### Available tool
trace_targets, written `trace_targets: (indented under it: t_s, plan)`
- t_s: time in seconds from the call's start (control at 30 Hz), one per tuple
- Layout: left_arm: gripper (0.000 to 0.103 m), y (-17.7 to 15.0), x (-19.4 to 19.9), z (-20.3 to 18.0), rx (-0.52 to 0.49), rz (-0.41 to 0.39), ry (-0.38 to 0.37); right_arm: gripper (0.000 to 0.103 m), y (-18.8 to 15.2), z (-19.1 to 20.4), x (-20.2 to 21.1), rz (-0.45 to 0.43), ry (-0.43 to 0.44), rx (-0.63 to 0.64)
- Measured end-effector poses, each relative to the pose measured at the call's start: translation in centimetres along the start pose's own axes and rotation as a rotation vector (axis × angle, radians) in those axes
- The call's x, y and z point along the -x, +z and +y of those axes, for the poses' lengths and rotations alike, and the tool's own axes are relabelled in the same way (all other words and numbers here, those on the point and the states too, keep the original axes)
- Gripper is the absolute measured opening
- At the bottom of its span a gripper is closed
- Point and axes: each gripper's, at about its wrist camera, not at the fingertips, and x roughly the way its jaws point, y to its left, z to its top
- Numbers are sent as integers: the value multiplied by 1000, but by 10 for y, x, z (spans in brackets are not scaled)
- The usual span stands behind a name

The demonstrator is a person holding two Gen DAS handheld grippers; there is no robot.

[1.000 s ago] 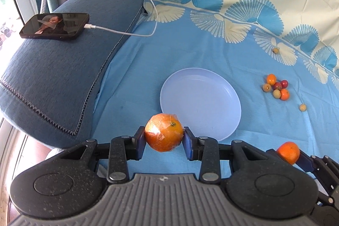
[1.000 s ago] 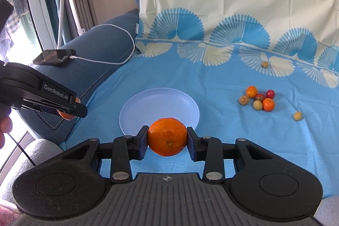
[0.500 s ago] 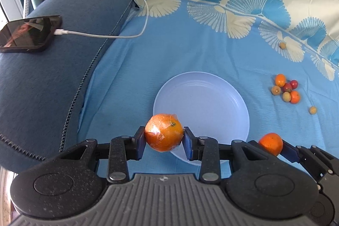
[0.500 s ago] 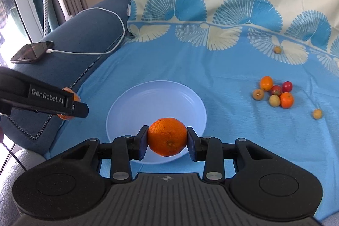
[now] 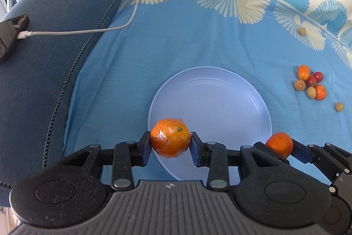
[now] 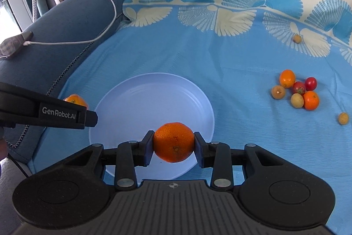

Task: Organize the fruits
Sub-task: 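Carry both mandarins over the plate and open both tools to drop them, then withdraw both open tools from the plate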

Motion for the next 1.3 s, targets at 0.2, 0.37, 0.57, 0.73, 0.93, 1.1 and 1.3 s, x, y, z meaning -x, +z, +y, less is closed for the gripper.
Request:
trace_targets:
  t_s: [0.2, 0.37, 0.57, 0.73, 0.93, 1.1, 1.3]
  plan:
    - [40, 5, -15, -4, -9, 21, 8, 39, 0, -1, -12, 17, -2, 1]
    - [51, 7, -19, -4, -20, 8, 5, 39, 3, -3, -17, 23, 5, 1]
    - [103, 8, 5, -2, -17, -67, -15, 79, 11, -7, -7, -5, 10, -11]
    - [103, 0, 23, 6, 6, -37, -4, 87, 11, -8, 12, 35, 4, -35]
    - [103, -27, 53, 19, 29, -33, 14, 90, -1, -1, 43, 75, 31, -77]
    - [103, -48, 82, 26, 36, -59, 28, 91, -10, 7, 75, 48, 42, -80]
    - [103, -73, 119, 25, 30, -112, 26, 92, -24, 13, 116, -7, 36, -78]
